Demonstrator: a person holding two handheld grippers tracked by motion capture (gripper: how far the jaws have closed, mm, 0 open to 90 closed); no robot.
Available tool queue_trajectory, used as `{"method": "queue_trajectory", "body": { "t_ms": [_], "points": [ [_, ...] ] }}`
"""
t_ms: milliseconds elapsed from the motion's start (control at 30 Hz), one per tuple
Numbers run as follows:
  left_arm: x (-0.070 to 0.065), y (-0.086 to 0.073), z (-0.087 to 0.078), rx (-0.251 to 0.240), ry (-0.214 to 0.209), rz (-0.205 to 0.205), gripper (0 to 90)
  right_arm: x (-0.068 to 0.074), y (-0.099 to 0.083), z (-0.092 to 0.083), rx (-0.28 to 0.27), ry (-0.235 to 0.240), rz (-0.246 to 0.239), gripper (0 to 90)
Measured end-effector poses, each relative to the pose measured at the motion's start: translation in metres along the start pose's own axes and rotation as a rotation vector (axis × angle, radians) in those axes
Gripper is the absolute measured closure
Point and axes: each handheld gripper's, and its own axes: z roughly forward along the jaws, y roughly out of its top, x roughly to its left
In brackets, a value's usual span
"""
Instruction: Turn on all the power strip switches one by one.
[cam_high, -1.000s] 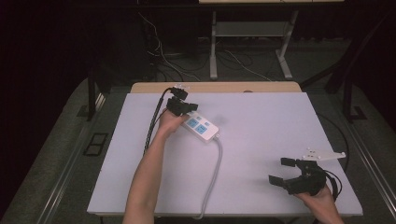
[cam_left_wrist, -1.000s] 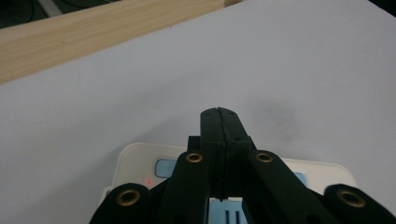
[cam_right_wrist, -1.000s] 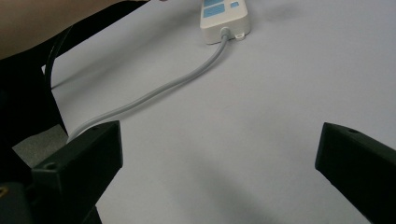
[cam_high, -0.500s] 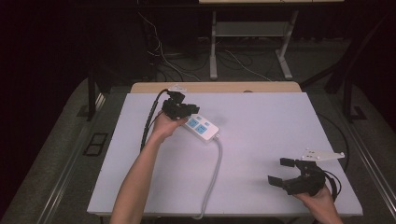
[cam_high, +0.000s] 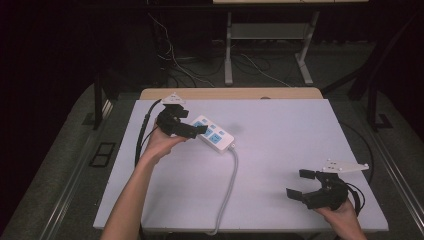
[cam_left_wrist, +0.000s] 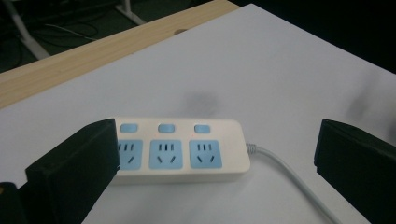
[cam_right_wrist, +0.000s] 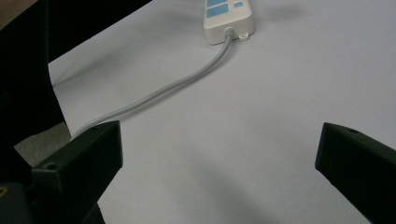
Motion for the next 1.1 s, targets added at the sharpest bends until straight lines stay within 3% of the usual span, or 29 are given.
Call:
{"method": "queue_trajectory", "body": {
  "t_ms": [267, 400, 767, 1100],
  "points": [
    [-0.01, -0.032, -0.028, -0.036, 0.024, -0.023, 0.0, 0.002, 0.0, 0.0, 0.0, 0.002, -0.004, 0.5],
    [-0.021, -0.046, -0.037, -0.06, 0.005, -0.023, 0.0, 0.002, 0.0, 0.001, 0.003, 0.001, -0.003, 0.5],
    [-0.056, -0.08, -0.047, -0.076, 0.003, -0.005, 0.0, 0.001, -0.001, 0.001, 0.002, -0.005, 0.002, 0.5],
    [-0.064, -0.103, -0.057, -0.108, -0.01, -0.019, 0.0, 0.001, -0.001, 0.001, 0.003, -0.006, 0.002, 0.5]
  ]
}}
